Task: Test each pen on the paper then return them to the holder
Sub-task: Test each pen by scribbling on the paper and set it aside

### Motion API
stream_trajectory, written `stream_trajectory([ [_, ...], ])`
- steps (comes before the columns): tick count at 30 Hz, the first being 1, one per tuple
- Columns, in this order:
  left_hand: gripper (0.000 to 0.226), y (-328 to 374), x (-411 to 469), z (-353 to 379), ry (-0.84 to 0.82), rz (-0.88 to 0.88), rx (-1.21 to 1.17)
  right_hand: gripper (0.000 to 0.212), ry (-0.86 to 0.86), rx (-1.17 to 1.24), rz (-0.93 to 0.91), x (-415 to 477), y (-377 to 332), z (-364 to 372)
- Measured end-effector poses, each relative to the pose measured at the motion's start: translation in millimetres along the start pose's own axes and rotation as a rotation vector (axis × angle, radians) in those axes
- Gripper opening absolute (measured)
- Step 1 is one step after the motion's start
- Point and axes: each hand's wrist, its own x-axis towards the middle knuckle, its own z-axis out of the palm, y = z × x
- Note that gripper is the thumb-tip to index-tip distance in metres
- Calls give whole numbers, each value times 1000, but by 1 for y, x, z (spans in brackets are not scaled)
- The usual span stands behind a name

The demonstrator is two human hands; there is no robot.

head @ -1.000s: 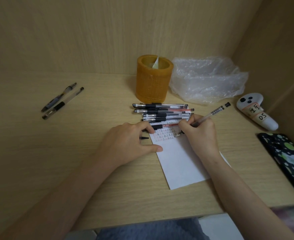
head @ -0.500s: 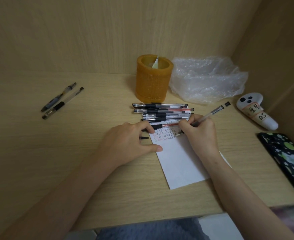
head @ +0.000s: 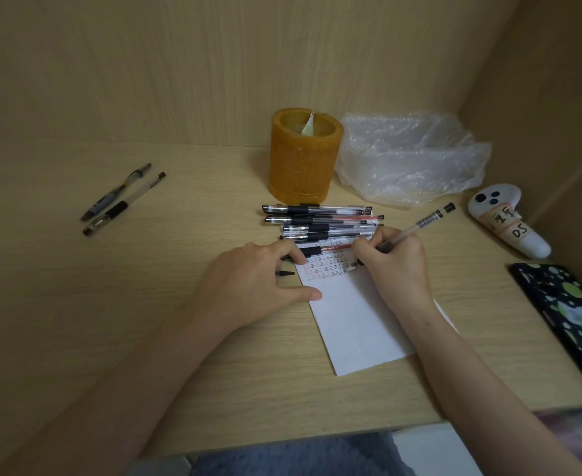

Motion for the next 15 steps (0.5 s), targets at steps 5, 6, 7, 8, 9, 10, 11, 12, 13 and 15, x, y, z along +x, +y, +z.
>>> stream_trajectory([
  [5,53,0,0,0,-14,8,14,36,-8,3,-1,0,0,0],
  [6,53,0,0,0,-15,9,15,35,-10,4,0,0,0,0],
  [7,53,0,0,0,-15,9,15,34,-12,6,3,0,-1,0],
  [8,52,0,0,0,-13,9,15,34,-13,9,6,0,-1,0],
  [9,52,0,0,0,-11,11,13,35,-10,15,10,0,-1,0],
  [10,52,0,0,0,-10,12,11,36,-8,20,11,0,-1,0],
  [11,51,0,0,0,-11,12,11,37,-8,20,10,0,-1,0],
  [12,52,0,0,0,-12,12,11,37,-11,12,7,0,-1,0],
  [13,52,0,0,0,-13,12,11,36,-15,4,4,0,-1,0],
  [15,52,0,0,0,-10,13,8,35,-20,1,1,-1,-1,0],
])
